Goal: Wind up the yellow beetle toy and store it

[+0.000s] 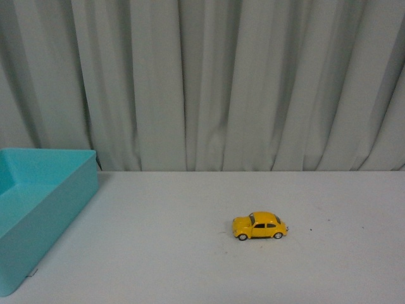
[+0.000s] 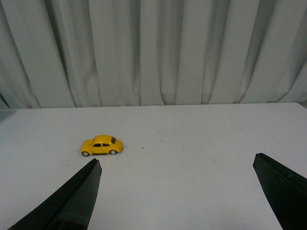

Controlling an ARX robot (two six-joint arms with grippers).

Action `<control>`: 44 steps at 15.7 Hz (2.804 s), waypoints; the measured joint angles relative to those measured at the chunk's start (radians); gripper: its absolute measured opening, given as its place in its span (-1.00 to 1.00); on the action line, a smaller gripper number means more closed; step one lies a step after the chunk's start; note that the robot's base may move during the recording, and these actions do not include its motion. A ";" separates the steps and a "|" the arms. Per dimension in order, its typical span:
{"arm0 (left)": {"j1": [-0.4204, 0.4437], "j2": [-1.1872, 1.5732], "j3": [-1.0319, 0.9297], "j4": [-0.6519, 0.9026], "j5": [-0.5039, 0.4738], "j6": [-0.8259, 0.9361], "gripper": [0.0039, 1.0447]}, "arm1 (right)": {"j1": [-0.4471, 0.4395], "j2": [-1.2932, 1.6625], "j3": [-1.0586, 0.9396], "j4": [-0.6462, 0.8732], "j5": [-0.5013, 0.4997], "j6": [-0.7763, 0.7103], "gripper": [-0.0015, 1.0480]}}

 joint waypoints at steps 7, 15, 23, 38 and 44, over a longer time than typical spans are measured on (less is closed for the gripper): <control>0.000 0.000 0.000 0.000 0.000 0.000 0.88 | 0.000 0.000 0.000 0.000 0.000 0.000 0.87; 0.000 0.000 0.000 -0.001 0.000 0.000 0.88 | 0.000 0.000 0.000 0.000 0.000 0.000 0.87; 0.000 0.000 0.000 0.000 0.000 0.000 0.88 | 0.000 0.000 0.000 -0.001 0.000 0.000 0.87; 0.000 0.000 0.000 -0.001 0.000 0.000 0.88 | 0.000 0.000 0.000 -0.001 0.000 0.000 0.87; 0.000 0.000 0.000 0.000 -0.001 0.000 0.88 | 0.231 0.300 0.000 0.341 0.698 0.103 0.87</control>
